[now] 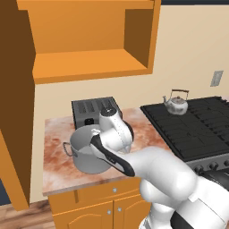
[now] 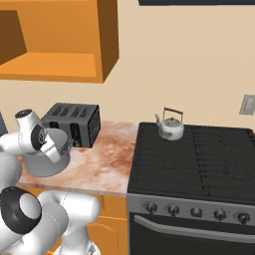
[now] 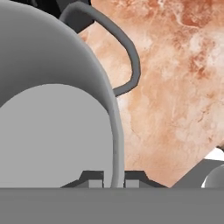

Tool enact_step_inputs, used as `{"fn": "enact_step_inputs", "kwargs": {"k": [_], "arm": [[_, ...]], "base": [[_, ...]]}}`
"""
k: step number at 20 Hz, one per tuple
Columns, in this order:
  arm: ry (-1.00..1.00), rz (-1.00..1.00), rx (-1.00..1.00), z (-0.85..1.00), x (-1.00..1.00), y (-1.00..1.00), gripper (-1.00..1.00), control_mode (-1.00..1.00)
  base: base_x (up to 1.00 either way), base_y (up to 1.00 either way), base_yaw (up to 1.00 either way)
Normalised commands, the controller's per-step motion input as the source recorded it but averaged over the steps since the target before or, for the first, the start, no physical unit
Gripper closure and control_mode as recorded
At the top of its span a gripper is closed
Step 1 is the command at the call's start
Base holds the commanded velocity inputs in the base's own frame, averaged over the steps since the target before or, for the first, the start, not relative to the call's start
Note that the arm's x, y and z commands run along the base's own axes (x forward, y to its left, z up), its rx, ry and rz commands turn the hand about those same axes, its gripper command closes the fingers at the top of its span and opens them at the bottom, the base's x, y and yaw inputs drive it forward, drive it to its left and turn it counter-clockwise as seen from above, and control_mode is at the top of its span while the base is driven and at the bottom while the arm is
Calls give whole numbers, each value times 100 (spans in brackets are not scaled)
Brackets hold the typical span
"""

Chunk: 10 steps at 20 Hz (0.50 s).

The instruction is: Pick the kettle from the cabinet and place it on a stove burner. Then pick the pot from the counter and place it on another stove burner. Finally, turn both burners on.

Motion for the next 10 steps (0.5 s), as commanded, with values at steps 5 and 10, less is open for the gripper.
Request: {"fn": "enact_step_inputs", "kwargs": {"k": [5, 10], "arm": [[0, -3, 0, 15, -1, -3, 100, -100], [0, -4, 0, 25, -7, -3, 100, -100]], "base": [[0, 0, 0], [0, 0, 0]]}}
